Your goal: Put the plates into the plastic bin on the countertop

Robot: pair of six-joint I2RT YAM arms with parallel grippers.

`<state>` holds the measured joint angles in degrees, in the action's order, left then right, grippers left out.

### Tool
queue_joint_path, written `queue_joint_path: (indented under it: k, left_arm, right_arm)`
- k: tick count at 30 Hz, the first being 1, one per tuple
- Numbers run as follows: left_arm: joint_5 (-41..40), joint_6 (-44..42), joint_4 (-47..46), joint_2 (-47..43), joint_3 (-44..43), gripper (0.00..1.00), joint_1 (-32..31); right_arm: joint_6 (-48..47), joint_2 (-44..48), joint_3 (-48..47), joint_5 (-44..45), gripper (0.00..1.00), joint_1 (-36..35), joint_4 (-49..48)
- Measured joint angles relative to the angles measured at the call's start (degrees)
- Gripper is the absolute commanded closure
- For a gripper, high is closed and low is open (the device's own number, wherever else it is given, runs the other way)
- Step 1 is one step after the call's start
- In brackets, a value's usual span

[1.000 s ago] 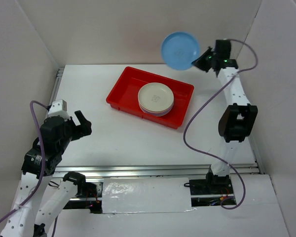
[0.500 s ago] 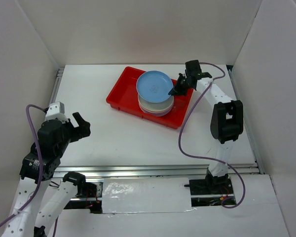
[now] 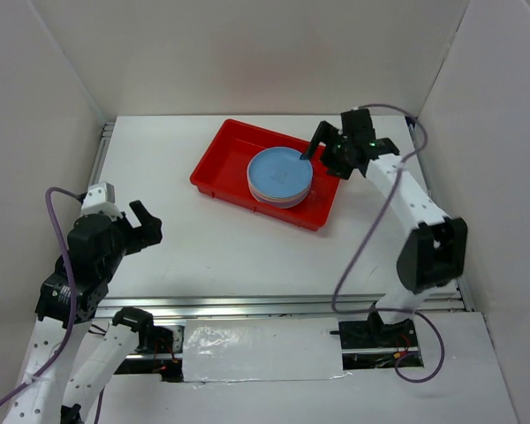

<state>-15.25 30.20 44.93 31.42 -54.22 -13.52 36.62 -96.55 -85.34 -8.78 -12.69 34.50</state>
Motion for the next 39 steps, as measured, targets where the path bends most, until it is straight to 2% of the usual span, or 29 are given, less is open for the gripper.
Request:
queue_joint_path:
  k: [4, 7, 14, 19, 26, 33, 39]
  left_arm:
    - [-1.2, 0.15, 0.46, 2.54, -0.31, 0.01, 0.0]
    - [-3.06, 0.24, 2.14, 8.15, -2.93, 0.01, 0.13]
    - [-8.13, 0.28, 4.98, 22.73, -17.57, 0.01, 1.18]
    - [-12.28, 0.52, 6.08, 26.82, -24.7, 0.01, 2.56]
    - [-14.19, 1.4, 9.27, 21.88, -23.82, 0.01, 3.54]
    - [-10.86, 1.25, 11.17, 10.73, -19.08, 0.01, 3.54]
    - [-10.93, 1.29, 12.94, 6.14, -15.52, 0.01, 3.58]
  right_arm:
    - [-1.68, 14.67, -2.21, 4.87, 0.0, -1.81, 1.11]
    - [-4.61, 22.62, -4.98, 10.58, 0.0, -3.04, 1.92]
    - [-9.55, 43.41, 6.82, 24.04, 0.0, -7.39, 8.37]
    - [-10.34, 56.54, 7.58, 28.37, 0.0, -10.14, 15.78]
    - [-10.91, 69.66, 1.84, 29.46, 0.0, -10.54, 23.89]
    - [-13.35, 73.72, 4.02, 28.09, 0.0, -10.29, 28.5]
    - [-13.79, 75.28, 7.1, 27.61, 0.0, -10.32, 30.38]
